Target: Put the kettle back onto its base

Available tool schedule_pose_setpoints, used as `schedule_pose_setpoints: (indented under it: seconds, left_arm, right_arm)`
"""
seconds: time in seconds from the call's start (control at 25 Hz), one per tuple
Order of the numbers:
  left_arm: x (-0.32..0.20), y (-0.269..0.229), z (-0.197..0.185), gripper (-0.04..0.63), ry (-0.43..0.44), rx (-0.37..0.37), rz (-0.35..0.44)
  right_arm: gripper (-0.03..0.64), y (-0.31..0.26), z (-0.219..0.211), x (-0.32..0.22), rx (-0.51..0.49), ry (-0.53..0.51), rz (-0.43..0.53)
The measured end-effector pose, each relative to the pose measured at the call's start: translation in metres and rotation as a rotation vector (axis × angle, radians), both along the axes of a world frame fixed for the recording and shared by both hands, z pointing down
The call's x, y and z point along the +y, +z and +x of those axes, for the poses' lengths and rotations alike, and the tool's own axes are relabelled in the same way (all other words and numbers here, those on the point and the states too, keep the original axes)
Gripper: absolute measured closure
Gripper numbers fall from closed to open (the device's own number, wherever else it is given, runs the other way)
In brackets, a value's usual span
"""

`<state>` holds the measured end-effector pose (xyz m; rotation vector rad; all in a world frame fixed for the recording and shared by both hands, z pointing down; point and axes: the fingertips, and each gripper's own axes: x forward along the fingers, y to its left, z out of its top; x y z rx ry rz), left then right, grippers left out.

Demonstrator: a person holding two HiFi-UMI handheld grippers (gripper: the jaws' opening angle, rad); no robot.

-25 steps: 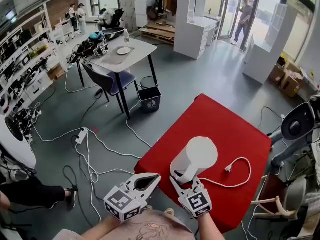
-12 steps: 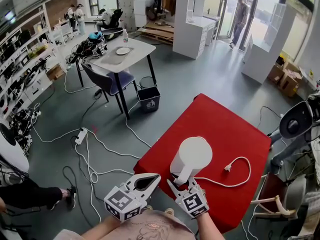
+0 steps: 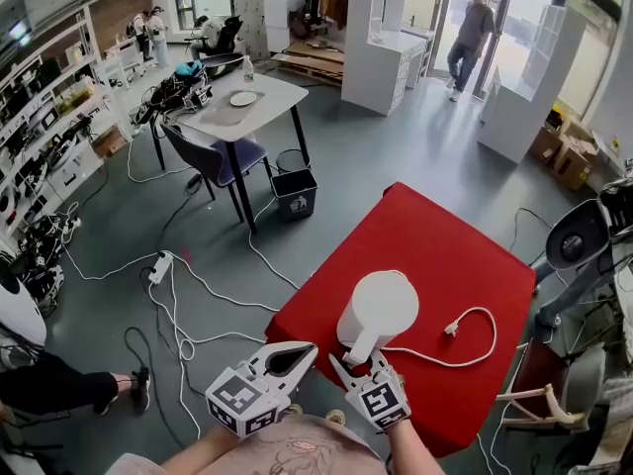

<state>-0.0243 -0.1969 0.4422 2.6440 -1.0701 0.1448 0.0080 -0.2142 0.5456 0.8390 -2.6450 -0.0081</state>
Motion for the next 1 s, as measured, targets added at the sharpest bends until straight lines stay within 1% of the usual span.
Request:
schedule_pose_setpoints:
  seconds: [0.12,0.2,0.32,0.4,0.68,1.0]
  left_arm:
    - [0.001,0.002,0.001,0.604,0.001,0.003,-0.001]
    - [0.002,0.003,0.0,0.604,0.003,0.006,-0.003]
    - [0.005,0.001,-0.001,0.604,0.006,0.007,-0.008]
    - [0.007,-0.002,-0.001,0.604,0.009,0.007,-0.009]
    - [0.012,-0.001,-0.004,0.604,0.018,0.009,-0.013]
    - [0.018,0.003,0.007,0.604,0.059,0.02,-0.013]
  right_arm:
    - [0.503,0.002,0.001,-0.002,-0.01,0.021,0.009]
    - [0.476,0.001,0.002,-0.004,-0.023,0.036,0.01]
    - [0.466,-0.003,-0.001,-0.004,-0.037,0.037,-0.004]
    - [0.426,-0.005,-0.002,-0.002,-0.039,0.031,-0.018]
    - [0.413,-0.007,0.006,0.002,-0.022,0.055,-0.016]
    - [0.413,-0.014,0.022,0.016,-0.022,0.094,-0.002]
